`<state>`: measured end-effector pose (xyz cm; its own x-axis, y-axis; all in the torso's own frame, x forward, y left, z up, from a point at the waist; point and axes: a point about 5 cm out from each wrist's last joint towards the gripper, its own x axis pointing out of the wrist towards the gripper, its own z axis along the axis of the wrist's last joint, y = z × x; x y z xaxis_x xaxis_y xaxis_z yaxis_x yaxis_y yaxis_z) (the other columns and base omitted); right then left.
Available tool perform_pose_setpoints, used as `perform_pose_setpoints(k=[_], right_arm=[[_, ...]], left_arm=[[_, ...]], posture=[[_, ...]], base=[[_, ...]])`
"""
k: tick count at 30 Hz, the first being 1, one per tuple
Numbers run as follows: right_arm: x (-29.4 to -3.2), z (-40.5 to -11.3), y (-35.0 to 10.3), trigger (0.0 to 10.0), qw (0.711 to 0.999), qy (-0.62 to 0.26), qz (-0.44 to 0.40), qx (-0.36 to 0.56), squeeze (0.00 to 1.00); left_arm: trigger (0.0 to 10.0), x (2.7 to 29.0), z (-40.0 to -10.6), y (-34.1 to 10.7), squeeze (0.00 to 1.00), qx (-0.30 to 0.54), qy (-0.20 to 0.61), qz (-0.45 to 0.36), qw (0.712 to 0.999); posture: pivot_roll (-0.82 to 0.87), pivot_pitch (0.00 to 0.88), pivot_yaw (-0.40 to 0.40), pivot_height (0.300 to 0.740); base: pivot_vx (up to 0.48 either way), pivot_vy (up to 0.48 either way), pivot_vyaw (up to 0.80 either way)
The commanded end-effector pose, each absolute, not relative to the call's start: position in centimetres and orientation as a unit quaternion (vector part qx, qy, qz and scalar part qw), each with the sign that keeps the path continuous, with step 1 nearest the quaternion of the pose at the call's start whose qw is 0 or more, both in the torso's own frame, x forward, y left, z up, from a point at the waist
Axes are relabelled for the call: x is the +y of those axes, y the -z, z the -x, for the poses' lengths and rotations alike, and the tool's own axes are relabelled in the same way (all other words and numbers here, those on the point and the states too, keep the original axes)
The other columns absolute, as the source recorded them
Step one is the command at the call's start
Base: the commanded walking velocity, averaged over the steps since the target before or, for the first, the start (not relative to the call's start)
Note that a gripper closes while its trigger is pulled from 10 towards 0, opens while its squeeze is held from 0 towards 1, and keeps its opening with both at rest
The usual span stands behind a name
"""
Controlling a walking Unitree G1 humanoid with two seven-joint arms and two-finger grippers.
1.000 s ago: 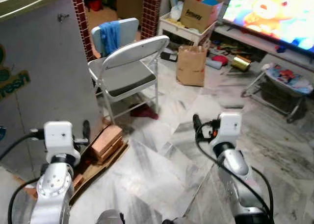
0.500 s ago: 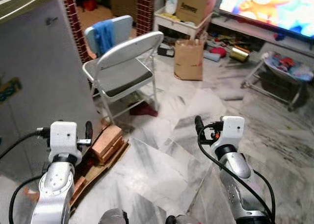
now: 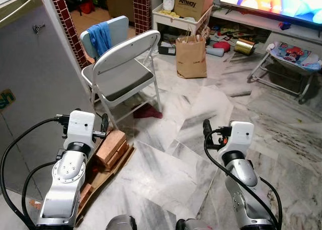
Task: Restocking fridge
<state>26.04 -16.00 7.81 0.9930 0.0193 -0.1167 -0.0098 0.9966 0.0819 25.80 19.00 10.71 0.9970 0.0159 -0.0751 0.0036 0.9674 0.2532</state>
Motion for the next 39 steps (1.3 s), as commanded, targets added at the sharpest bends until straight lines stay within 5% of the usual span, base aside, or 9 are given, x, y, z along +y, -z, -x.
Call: perform_pose_setpoints(k=[1, 19, 39], right_arm=[[-16.0, -26.2, -7.8, 10.0, 0.997, -0.013, -0.039, 0.063, 0.00], [-16.4, -26.6, -7.6, 10.0, 0.997, -0.014, -0.035, 0.071, 0.00], [-15.7, -28.5, -9.1, 10.0, 0.998, -0.024, -0.030, 0.043, 0.00]], left_arm=[[10.0, 19.5, -25.4, -10.2, 0.00, 0.054, -0.019, -0.130, 0.990], [10.0, 20.1, -25.3, -10.3, 0.00, 0.049, -0.030, -0.129, 0.990], [10.0, 20.1, -26.8, -11.7, 0.00, -0.001, -0.015, -0.142, 0.990]], posture=[[0.10, 0.062, -0.002, 0.740], [0.11, 0.055, -0.038, 0.740], [0.12, 0.065, -0.042, 0.740]], base=[[-0.345, 0.000, 0.00], [-0.361, 0.000, 0.00], [0.000, 0.404, 0.00]])
